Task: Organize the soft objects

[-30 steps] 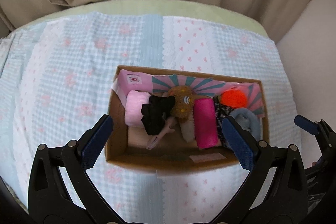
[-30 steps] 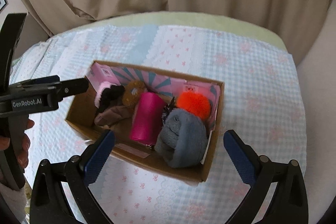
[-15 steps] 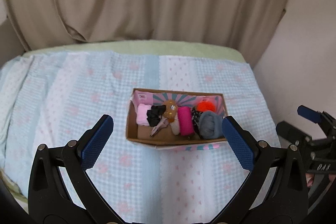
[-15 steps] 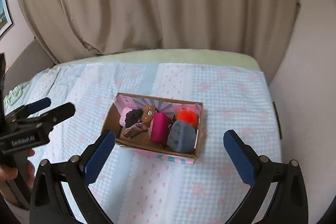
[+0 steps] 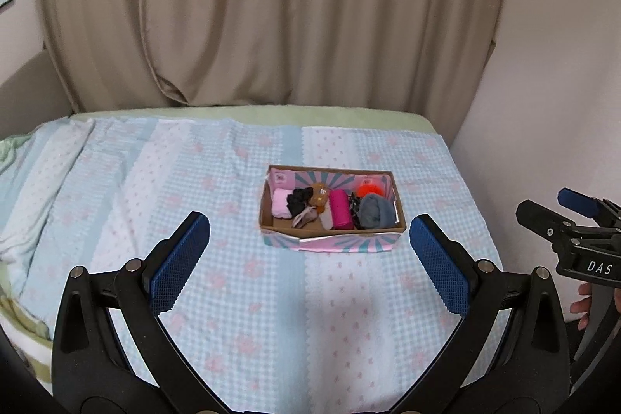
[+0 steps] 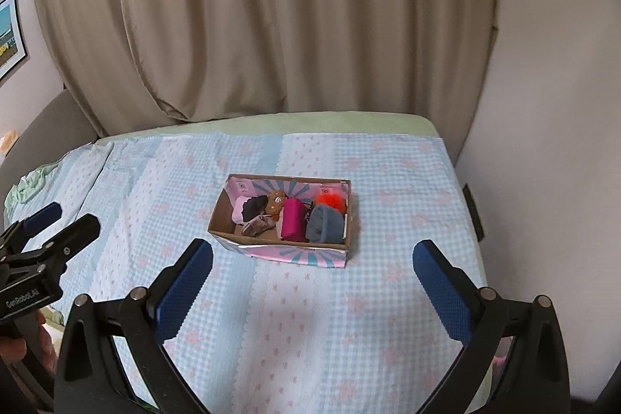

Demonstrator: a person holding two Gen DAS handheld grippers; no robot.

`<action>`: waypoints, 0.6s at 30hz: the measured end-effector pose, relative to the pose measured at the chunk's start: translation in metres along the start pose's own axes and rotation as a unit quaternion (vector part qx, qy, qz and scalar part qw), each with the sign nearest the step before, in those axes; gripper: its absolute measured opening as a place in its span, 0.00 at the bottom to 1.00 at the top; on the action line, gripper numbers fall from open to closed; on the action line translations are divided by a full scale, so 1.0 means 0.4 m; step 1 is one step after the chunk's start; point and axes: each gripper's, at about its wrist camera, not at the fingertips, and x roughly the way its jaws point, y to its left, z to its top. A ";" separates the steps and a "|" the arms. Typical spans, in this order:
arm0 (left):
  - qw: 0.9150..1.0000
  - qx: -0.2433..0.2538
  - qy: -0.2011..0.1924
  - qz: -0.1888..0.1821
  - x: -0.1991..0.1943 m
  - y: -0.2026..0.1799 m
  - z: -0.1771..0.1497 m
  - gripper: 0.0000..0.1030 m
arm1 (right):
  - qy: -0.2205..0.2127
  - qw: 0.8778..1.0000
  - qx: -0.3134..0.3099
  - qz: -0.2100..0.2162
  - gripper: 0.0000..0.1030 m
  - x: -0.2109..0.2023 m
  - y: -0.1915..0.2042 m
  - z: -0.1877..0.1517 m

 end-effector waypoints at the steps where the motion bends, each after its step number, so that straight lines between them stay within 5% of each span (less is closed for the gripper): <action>1: 1.000 -0.002 -0.003 0.000 -0.012 0.001 -0.004 1.00 | -0.003 1.000 0.004 -0.002 1.00 -0.016 0.005 -0.009; 18: 0.998 0.013 -0.069 0.000 -0.123 0.004 -0.029 1.00 | -0.062 0.998 -0.001 -0.025 1.00 -0.128 0.053 -0.051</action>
